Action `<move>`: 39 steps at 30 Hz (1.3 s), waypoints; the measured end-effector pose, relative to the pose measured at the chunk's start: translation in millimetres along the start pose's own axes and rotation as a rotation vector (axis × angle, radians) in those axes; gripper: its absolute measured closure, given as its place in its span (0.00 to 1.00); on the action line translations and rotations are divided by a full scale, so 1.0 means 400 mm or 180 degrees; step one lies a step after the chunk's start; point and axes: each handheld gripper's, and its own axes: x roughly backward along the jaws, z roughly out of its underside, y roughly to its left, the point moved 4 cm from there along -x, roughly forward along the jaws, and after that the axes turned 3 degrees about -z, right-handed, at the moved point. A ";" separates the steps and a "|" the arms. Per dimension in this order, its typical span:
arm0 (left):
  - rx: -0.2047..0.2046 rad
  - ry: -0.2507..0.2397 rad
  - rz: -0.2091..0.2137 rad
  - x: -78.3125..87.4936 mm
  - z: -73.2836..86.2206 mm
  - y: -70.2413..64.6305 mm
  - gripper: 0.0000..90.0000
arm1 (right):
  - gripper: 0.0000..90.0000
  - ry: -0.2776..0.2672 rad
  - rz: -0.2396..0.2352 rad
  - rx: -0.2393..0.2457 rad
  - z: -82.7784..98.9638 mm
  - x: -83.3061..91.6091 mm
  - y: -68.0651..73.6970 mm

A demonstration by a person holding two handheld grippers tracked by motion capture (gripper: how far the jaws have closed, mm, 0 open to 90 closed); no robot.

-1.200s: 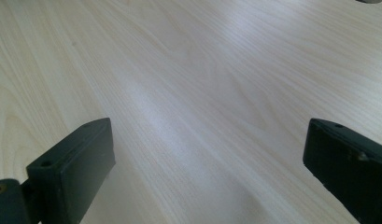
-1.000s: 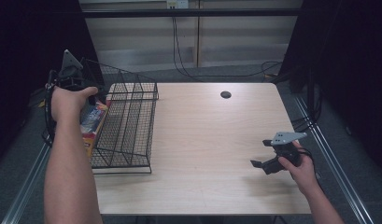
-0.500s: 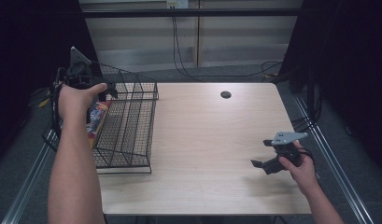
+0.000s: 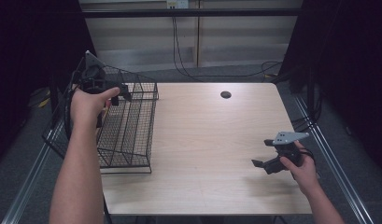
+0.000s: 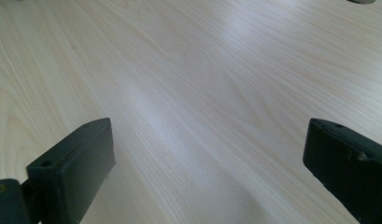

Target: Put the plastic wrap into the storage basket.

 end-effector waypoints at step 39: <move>-0.1082 0.0026 0.0498 -0.113 0.073 -0.237 0.07 | 0.02 0.0014 0.0011 0.0021 0.000 -0.004 0.002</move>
